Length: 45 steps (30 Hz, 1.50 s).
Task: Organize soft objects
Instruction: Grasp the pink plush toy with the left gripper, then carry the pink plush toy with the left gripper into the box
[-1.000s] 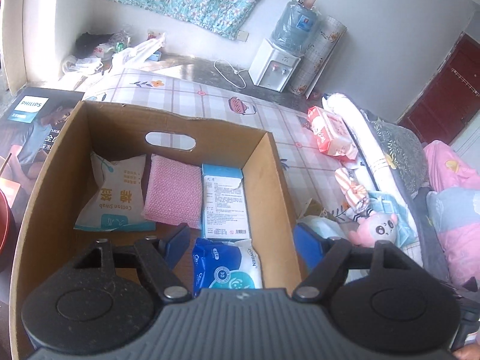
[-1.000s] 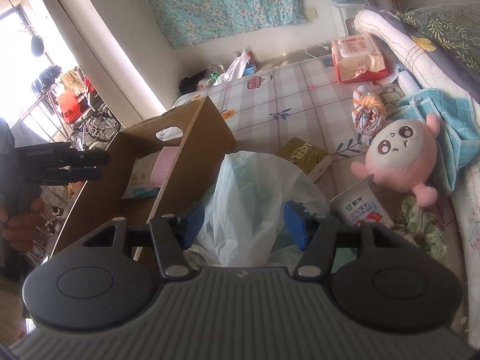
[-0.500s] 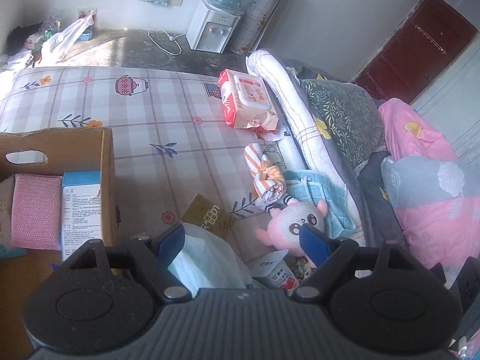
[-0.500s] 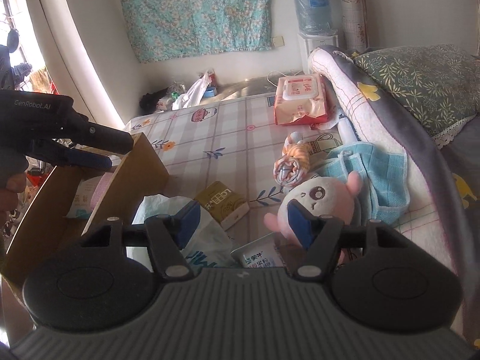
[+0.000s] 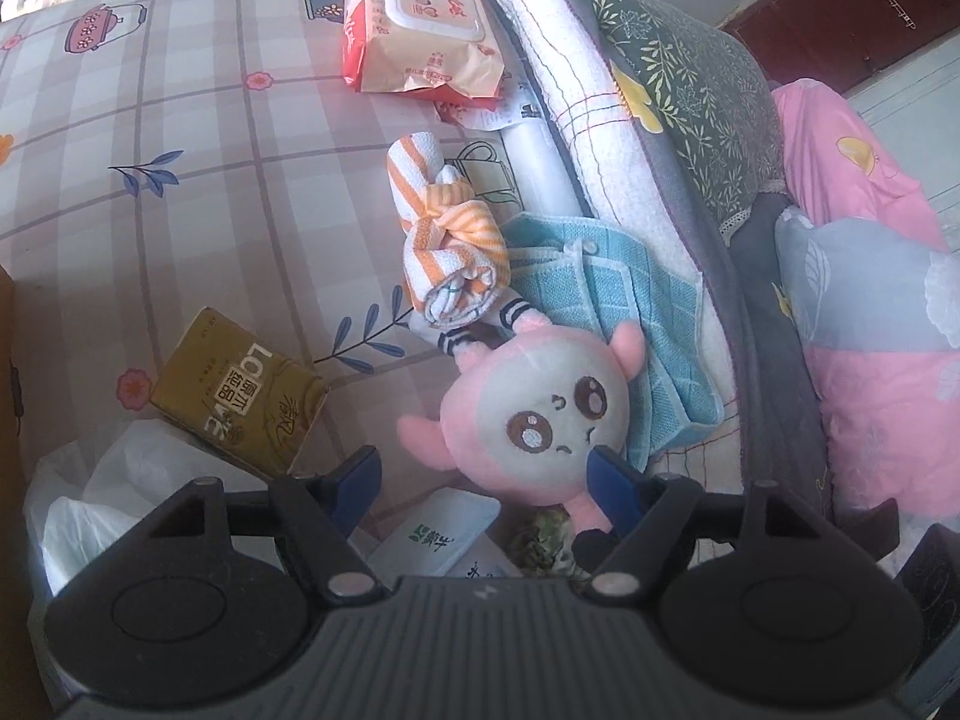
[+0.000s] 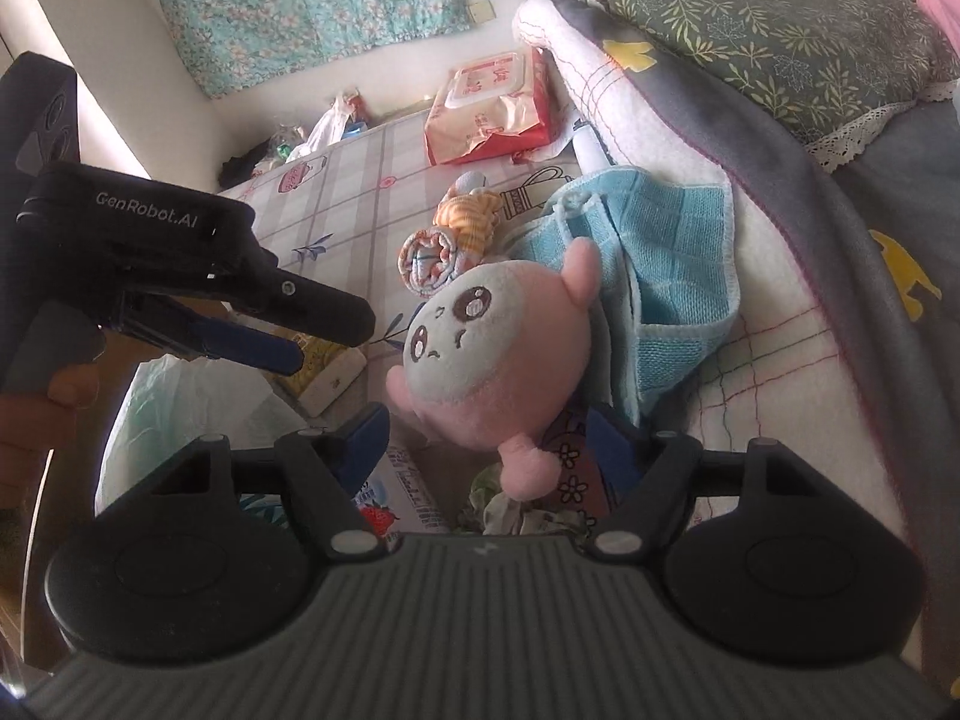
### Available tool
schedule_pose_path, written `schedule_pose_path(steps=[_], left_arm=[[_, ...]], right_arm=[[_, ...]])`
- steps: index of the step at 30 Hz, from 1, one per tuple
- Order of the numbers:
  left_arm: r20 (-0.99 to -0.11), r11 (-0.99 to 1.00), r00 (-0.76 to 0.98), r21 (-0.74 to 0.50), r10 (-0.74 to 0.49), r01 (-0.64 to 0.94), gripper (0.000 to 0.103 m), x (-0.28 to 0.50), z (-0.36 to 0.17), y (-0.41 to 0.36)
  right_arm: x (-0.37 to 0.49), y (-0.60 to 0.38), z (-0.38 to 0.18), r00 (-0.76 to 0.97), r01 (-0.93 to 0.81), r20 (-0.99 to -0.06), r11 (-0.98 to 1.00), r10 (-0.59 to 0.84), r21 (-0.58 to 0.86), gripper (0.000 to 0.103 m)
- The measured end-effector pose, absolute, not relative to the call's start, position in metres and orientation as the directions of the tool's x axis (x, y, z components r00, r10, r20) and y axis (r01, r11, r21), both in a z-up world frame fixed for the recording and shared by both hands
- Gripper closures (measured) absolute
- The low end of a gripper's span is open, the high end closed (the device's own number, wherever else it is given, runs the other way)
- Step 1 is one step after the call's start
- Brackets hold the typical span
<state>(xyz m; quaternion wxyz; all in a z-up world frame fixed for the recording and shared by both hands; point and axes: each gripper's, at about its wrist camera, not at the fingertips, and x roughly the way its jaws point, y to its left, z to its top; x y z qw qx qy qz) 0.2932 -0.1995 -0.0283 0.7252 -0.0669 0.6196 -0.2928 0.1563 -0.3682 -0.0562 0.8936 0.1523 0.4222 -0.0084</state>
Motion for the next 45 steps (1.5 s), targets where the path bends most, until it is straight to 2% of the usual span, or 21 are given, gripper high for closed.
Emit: schedule_pose_path(steps=[4, 12, 16, 20, 35, 41, 45], left_arm=[[-0.861, 0.816, 0.017, -0.475, -0.508, 0.329, 0.023, 0.300, -0.042, -0.220], [-0.852, 0.808, -0.039, -0.509, -0.523, 0.295, 0.019, 0.307, -0.063, -0.243], [-0.846, 0.799, -0.039, -0.516, -0.532, 0.307, 0.019, 0.305, -0.064, -0.247], [-0.846, 0.793, -0.039, -0.514, -0.532, 0.326, 0.021, 0.297, -0.058, -0.247], [-0.750, 0.690, 0.022, -0.597, -0.661, 0.410, 0.021, 0.232, 0.025, -0.193], [-0.713, 0.698, 0.156, -0.576, -0.684, 0.426, 0.021, 0.202, 0.073, -0.126], [-0.690, 0.734, 0.271, -0.569, -0.671, 0.370, 0.021, 0.191, 0.097, -0.062]], right_arm=[[0.170, -0.367, -0.069, 0.613, 0.137, -0.783, 0.961, 0.109, 0.241, 0.028], [0.189, -0.378, -0.088, 0.599, 0.171, -0.787, 0.937, 0.146, 0.304, 0.028], [0.194, -0.377, -0.090, 0.617, 0.175, -0.771, 0.929, 0.156, 0.327, 0.033], [0.187, -0.369, -0.079, 0.643, 0.159, -0.755, 0.943, 0.125, 0.291, 0.037], [0.112, -0.335, 0.015, 0.751, 0.087, -0.653, 0.964, 0.101, 0.250, 0.040], [0.091, -0.284, 0.062, 0.788, -0.046, -0.588, 0.970, 0.182, 0.238, 0.044], [0.098, -0.237, 0.084, 0.790, -0.172, -0.547, 0.957, 0.276, 0.234, 0.046]])
